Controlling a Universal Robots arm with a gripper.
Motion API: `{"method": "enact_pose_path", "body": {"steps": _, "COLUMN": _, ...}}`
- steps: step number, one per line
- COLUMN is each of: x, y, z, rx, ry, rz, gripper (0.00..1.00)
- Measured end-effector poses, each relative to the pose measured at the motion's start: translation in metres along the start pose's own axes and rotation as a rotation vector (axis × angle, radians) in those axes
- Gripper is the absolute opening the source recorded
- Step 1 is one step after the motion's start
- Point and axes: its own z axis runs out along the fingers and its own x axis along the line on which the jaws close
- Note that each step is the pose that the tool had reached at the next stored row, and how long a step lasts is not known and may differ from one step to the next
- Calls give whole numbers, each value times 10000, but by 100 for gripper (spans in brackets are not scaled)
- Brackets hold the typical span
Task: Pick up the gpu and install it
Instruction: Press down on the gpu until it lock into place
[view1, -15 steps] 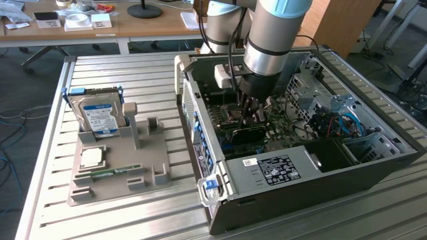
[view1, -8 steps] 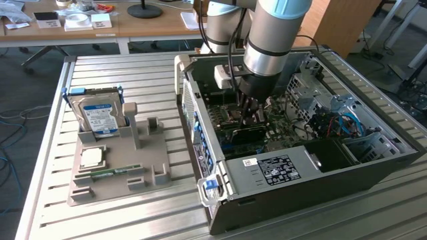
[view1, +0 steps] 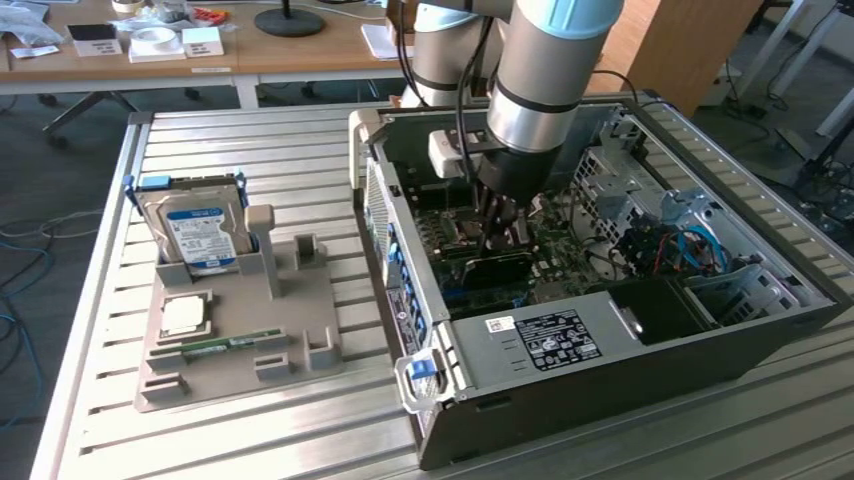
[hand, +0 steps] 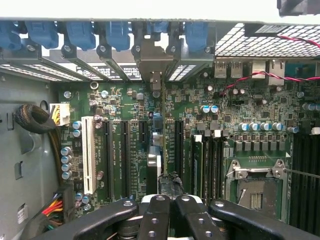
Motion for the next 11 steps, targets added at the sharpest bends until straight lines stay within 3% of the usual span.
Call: {"method": "enact_pose_path", "body": {"steps": 11, "x": 1, "y": 35, "z": 5, "rx": -1, "ry": 1, "rz": -1, "gripper": 11}}
